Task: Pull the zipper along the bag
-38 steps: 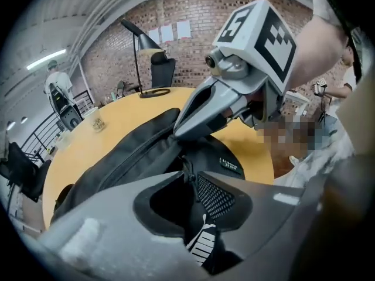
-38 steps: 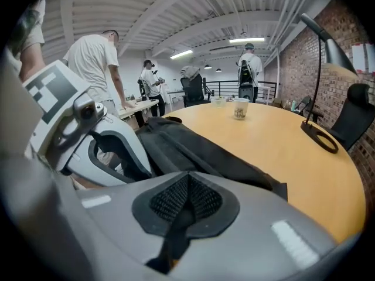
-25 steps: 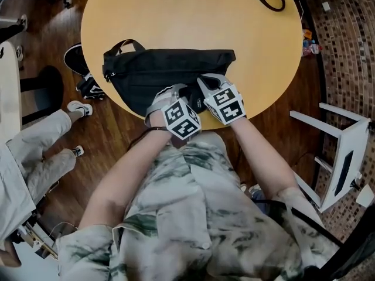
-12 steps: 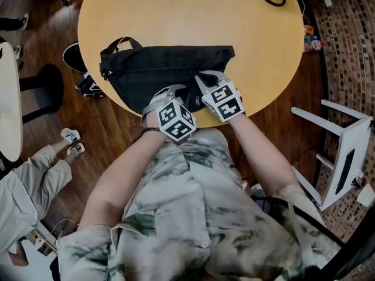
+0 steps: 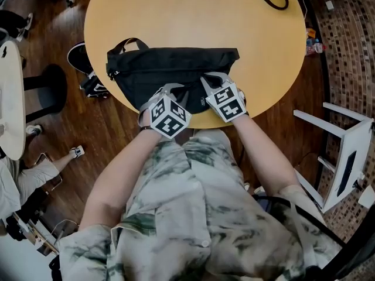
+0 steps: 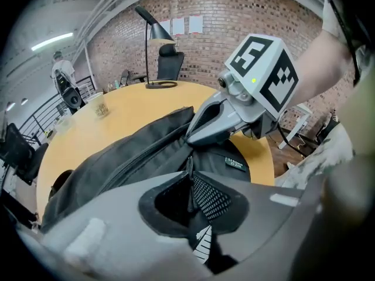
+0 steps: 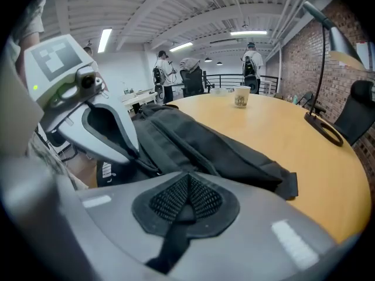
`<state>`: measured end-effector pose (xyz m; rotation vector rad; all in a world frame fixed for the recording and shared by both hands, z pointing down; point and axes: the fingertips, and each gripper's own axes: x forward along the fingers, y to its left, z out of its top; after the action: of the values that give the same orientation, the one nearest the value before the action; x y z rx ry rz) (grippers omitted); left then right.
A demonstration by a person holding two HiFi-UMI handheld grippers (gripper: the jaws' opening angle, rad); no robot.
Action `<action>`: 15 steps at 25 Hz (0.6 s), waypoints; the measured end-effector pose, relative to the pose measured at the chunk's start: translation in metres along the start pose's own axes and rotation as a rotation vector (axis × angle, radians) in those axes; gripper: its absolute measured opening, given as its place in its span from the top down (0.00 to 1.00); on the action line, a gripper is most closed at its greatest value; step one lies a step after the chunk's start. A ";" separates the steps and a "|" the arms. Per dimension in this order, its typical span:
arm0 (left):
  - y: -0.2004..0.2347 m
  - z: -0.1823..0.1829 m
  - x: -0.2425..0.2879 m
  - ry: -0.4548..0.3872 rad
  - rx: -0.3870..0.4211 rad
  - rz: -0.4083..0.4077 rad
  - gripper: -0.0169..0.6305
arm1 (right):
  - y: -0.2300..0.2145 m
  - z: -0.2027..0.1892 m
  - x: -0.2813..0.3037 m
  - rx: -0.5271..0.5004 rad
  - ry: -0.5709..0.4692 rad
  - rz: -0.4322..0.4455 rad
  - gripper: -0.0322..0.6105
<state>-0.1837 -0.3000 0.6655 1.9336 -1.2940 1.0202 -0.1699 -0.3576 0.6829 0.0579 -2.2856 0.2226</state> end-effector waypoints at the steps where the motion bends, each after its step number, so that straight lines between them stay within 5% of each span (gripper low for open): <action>1: 0.001 0.000 -0.001 -0.006 -0.004 -0.005 0.93 | 0.000 0.000 0.000 0.000 0.002 -0.003 0.94; 15: 0.015 -0.006 -0.020 -0.042 0.012 -0.073 0.93 | -0.010 -0.002 0.003 0.019 0.013 -0.094 0.94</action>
<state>-0.2043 -0.2909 0.6528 2.0062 -1.2328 0.9582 -0.1697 -0.3673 0.6879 0.1731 -2.2621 0.1945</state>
